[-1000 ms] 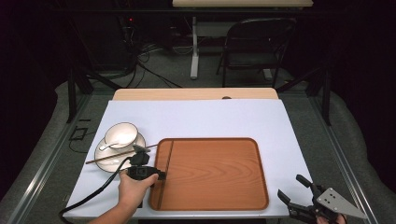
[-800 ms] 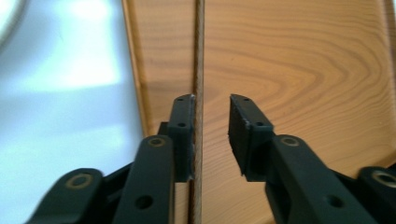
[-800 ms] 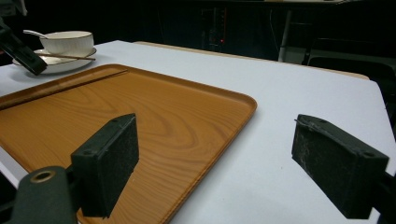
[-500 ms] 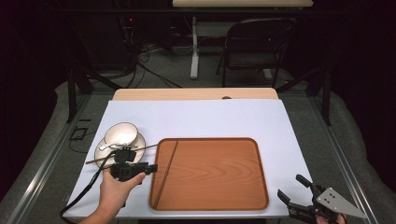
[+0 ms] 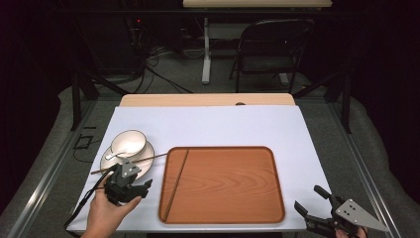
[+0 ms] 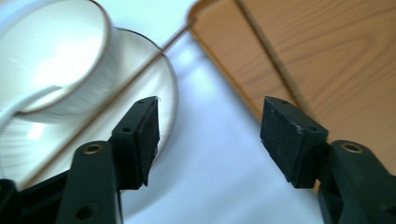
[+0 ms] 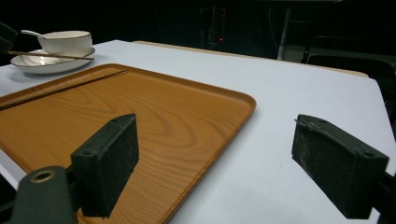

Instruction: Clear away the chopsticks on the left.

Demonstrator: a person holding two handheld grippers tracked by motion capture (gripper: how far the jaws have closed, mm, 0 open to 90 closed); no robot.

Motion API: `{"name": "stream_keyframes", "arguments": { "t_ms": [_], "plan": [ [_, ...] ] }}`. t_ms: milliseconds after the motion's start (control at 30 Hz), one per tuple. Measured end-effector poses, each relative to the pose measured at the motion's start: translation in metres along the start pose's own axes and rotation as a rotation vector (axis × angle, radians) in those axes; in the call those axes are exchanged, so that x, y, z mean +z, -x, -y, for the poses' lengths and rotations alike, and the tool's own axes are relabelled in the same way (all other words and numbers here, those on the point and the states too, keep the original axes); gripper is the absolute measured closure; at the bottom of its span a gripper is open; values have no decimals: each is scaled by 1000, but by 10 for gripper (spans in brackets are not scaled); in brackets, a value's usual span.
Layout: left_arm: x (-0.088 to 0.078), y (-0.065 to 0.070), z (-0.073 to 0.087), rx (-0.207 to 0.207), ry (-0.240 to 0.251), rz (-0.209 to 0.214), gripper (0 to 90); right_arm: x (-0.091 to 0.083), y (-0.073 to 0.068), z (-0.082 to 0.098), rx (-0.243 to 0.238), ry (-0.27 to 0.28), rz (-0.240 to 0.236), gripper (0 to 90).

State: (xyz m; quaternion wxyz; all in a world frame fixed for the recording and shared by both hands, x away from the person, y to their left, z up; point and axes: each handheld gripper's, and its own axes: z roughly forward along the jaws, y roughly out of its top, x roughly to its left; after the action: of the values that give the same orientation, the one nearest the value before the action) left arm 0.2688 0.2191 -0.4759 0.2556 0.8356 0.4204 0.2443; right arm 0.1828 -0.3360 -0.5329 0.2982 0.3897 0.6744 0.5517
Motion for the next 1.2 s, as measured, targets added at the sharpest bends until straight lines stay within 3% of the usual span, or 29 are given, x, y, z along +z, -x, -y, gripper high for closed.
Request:
{"name": "stream_keyframes", "arguments": {
  "t_ms": [233,400,767,1067,1200],
  "plan": [
    [-7,-10,4,77,5,-33,268,0,0,0,-4,1,-1,144],
    [-11,-18,7,159,14,-62,270,0,0,0,-6,2,-2,144],
    [-9,-28,12,311,-62,-127,343,0,0,0,-6,2,-1,144],
    [-9,-40,16,315,-73,-159,349,0,0,0,-5,2,-1,144],
    [-9,-49,21,316,-76,-169,431,0,0,0,-5,1,1,144]
  ]
}}
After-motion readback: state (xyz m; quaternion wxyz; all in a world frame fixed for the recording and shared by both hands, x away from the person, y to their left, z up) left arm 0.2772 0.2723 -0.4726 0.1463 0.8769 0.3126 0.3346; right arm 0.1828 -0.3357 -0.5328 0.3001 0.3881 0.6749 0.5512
